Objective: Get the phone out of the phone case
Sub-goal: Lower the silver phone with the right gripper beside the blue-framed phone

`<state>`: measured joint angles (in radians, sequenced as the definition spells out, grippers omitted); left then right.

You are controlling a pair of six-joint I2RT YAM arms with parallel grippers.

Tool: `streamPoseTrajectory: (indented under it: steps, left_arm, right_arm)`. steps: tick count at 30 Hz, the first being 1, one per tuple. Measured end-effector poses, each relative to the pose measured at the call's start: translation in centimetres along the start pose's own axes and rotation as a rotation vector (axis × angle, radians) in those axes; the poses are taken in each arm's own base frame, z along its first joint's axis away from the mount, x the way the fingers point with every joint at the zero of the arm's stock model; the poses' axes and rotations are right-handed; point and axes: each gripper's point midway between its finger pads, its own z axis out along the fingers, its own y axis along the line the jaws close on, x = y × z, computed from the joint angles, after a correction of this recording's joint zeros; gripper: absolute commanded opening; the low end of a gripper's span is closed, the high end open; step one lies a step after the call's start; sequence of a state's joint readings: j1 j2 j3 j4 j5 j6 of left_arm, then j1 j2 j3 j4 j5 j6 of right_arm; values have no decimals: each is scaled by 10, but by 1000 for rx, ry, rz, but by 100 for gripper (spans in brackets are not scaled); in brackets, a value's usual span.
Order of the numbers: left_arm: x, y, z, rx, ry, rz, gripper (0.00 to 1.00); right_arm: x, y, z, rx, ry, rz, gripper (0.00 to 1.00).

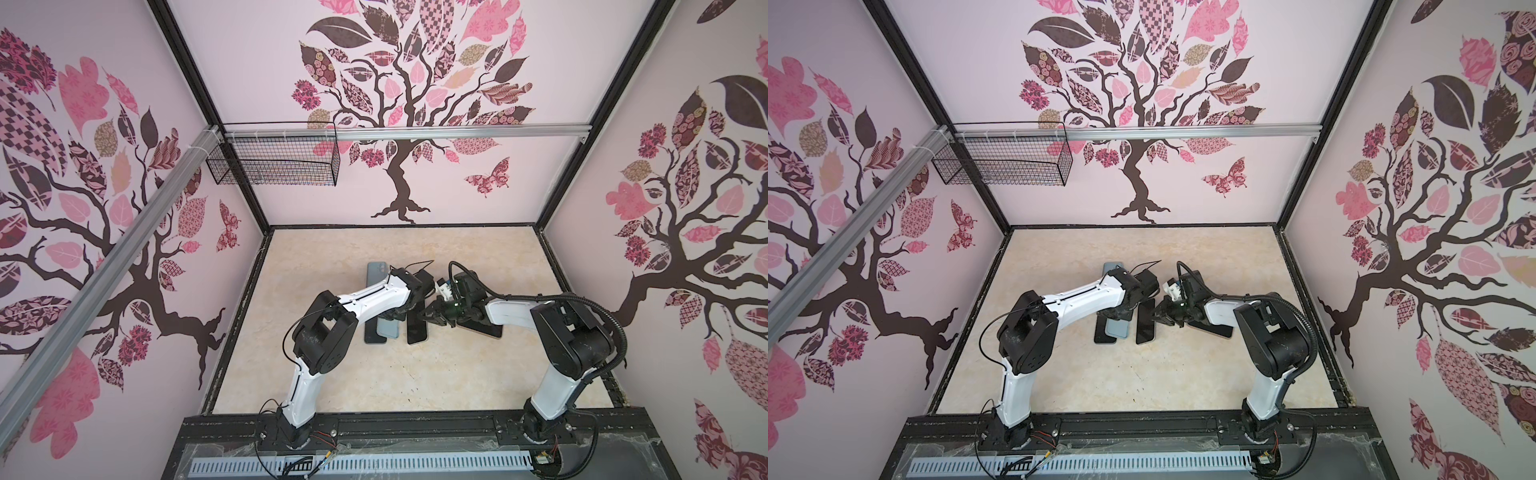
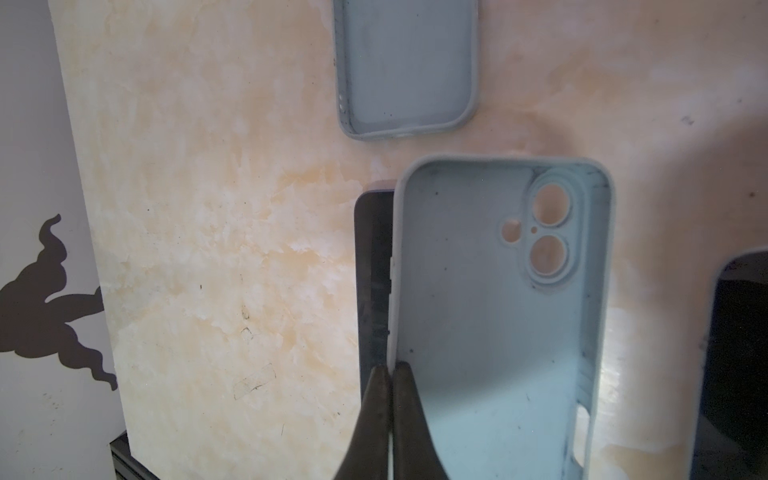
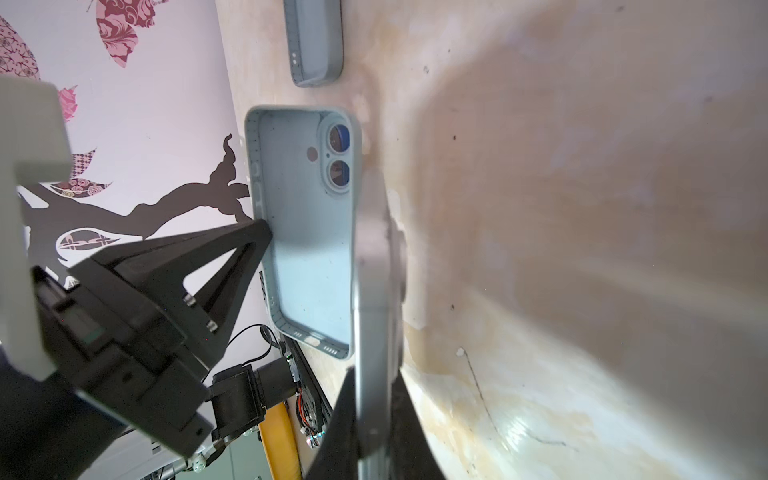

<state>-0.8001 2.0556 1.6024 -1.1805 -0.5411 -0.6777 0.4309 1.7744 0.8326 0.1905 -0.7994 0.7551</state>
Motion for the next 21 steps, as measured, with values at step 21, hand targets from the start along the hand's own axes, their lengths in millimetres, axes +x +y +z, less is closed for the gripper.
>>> streamPoseTrajectory:
  steps: [21]
  left_arm:
    - [5, -2, 7, -22, 21, 21, 0]
  right_arm:
    - [-6, -4, 31, 21, -7, 23, 0]
